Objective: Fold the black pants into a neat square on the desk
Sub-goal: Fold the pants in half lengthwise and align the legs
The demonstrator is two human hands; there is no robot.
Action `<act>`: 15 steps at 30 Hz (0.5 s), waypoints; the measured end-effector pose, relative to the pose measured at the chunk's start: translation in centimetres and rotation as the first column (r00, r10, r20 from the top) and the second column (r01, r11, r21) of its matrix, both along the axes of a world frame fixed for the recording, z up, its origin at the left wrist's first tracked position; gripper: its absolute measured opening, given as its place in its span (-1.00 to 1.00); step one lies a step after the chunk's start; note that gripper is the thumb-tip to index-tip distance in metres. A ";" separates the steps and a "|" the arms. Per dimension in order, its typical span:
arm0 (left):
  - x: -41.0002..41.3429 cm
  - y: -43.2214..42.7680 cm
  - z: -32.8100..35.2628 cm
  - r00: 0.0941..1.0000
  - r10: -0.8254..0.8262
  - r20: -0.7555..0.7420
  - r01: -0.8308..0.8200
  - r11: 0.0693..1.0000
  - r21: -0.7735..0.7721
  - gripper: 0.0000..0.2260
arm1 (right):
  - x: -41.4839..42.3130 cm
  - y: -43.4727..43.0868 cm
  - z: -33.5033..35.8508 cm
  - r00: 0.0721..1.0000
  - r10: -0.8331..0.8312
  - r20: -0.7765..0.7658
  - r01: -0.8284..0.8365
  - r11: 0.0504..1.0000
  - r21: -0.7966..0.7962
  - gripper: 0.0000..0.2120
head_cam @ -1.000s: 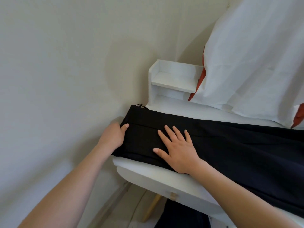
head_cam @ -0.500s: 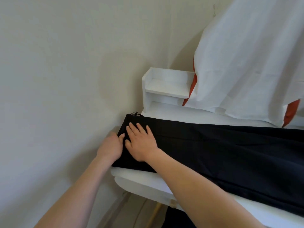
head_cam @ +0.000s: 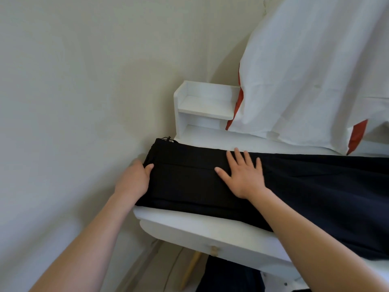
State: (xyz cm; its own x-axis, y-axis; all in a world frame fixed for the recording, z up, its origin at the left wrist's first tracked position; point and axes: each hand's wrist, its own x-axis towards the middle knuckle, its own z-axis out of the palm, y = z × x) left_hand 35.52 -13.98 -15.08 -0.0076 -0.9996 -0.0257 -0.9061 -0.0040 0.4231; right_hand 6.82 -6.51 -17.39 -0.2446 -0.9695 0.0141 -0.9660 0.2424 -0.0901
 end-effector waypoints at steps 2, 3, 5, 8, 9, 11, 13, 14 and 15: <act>-0.3 0.2 0.5 0.999 0.009 0.034 -0.008 1.000 -0.016 -0.65 | -2.0 1.1 0.3 0.997 -0.071 -0.023 0.072 0.997 0.022 -0.16; -0.4 0.4 0.8 0.999 0.010 0.053 -0.009 1.000 -0.027 -0.68 | -2.5 1.4 0.5 0.995 -0.091 -0.036 0.092 0.995 0.031 -0.16; -0.8 0.9 1.6 0.992 0.010 0.124 -0.005 0.999 -0.045 -0.77 | -2.5 1.9 0.9 0.995 -0.093 -0.044 0.094 0.995 0.038 -0.20; -2.7 2.0 2.7 0.933 -0.039 0.357 0.090 0.988 -0.127 -0.71 | -1.9 2.3 1.5 0.999 -0.047 -0.028 0.045 0.997 -0.065 -0.35; -4.0 2.6 2.9 0.917 -0.076 0.392 0.153 0.974 -0.169 -0.67 | -2.2 2.4 1.9 0.999 -0.043 -0.015 0.041 0.992 -0.117 -0.42; -7.0 3.8 3.4 0.904 -0.193 0.382 0.290 0.933 -0.215 -0.65 | -3.4 2.6 3.1 0.998 -0.056 0.009 0.056 0.978 -0.201 -0.56; -10.1 5.1 3.7 0.887 -0.309 0.342 0.398 0.889 -0.229 -0.65 | -4.9 2.8 4.2 0.998 -0.059 0.027 0.063 0.975 -0.212 -0.65; -11.6 5.7 3.8 0.877 -0.355 0.325 0.437 0.870 -0.228 -0.65 | -5.7 3.0 4.6 0.998 -0.051 0.031 0.056 0.980 -0.190 -0.67; -12.9 6.2 3.9 0.866 -0.392 0.309 0.466 0.856 -0.221 -0.66 | -6.3 3.1 4.9 0.999 -0.041 0.032 0.046 0.985 -0.164 -0.68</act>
State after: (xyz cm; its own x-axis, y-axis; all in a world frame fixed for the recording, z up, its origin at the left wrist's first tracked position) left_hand 22.59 -7.78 -11.15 -0.4683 -0.8618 0.1950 -0.8622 0.4940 0.1123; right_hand 0.55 -3.41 -12.48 -0.2894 -0.9428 0.1654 -0.9512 0.2640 -0.1595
